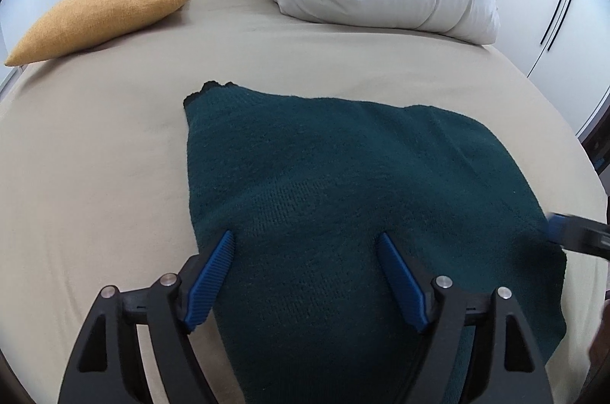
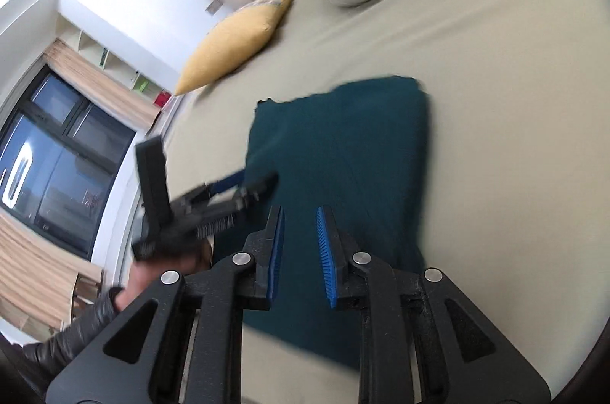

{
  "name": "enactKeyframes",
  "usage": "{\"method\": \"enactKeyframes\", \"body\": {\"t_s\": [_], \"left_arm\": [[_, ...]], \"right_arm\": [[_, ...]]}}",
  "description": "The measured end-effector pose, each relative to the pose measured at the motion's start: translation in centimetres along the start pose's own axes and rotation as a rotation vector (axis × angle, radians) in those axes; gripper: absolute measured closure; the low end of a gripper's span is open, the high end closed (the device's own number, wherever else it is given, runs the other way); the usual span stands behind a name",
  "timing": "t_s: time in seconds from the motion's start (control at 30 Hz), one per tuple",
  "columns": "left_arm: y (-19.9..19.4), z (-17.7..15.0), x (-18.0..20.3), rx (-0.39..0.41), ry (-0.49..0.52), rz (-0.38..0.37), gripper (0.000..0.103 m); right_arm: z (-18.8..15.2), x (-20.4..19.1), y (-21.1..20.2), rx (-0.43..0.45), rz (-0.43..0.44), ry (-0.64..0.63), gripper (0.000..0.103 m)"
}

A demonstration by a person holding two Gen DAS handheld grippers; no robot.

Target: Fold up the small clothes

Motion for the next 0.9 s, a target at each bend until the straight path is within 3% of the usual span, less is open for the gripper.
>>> {"method": "enactKeyframes", "body": {"t_s": [0.07, 0.1, 0.13, 0.2, 0.33, 0.4, 0.47, 0.53, 0.67, 0.7, 0.77, 0.9], "left_arm": [[0.1, 0.1, 0.0, -0.006, 0.003, -0.004, 0.023], [0.2, 0.0, 0.0, -0.010, 0.004, -0.004, 0.023], [0.2, 0.1, 0.0, -0.012, 0.006, -0.005, 0.023], [0.2, 0.0, 0.1, -0.012, 0.011, -0.004, 0.023], [0.1, 0.0, 0.1, -0.001, 0.004, -0.004, 0.022], [0.1, 0.0, 0.2, 0.002, 0.006, -0.001, 0.022], [0.1, -0.1, 0.2, 0.006, 0.009, 0.003, 0.022], [0.1, -0.1, 0.2, 0.009, 0.011, 0.006, 0.022], [0.1, -0.3, 0.2, 0.013, 0.011, 0.006, 0.022], [0.1, -0.3, 0.2, 0.013, 0.014, 0.009, 0.022], [0.1, -0.4, 0.3, 0.019, 0.019, 0.014, 0.022], [0.1, -0.5, 0.4, 0.030, 0.023, 0.019, 0.021]], "right_arm": [[0.2, 1.8, 3.3, -0.044, -0.049, 0.048, 0.085], [-0.2, 3.2, 4.4, -0.055, -0.099, 0.053, 0.101], [-0.5, 4.6, 4.7, -0.039, -0.088, 0.091, 0.103], [-1.3, 6.9, 3.7, 0.037, -0.008, 0.202, 0.103], [-1.1, 6.6, 0.7, 0.088, -0.080, 0.150, 0.103], [0.2, 5.7, -1.1, 0.136, -0.131, 0.103, 0.095], [2.3, 4.7, -1.6, 0.174, -0.094, 0.085, 0.095], [4.3, 4.0, -0.2, 0.137, -0.058, 0.069, 0.092], [4.9, 2.6, 5.7, 0.000, -0.071, 0.030, 0.084], [4.8, 3.3, 7.3, -0.041, -0.103, 0.054, 0.088], [5.2, 5.1, 8.4, -0.021, -0.119, 0.090, 0.103], [6.1, 7.0, 7.7, 0.038, -0.139, 0.113, 0.103]]}}
Point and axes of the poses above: each gripper's, at about its wrist camera, not at the fingertips, and y roughly the way its jaws point, x to its right, z to its top, the point moved 2 cm from there along y, roughly the way its jaws point, and after that the axes turned 15 degrees about x, right-handed, at the moved point
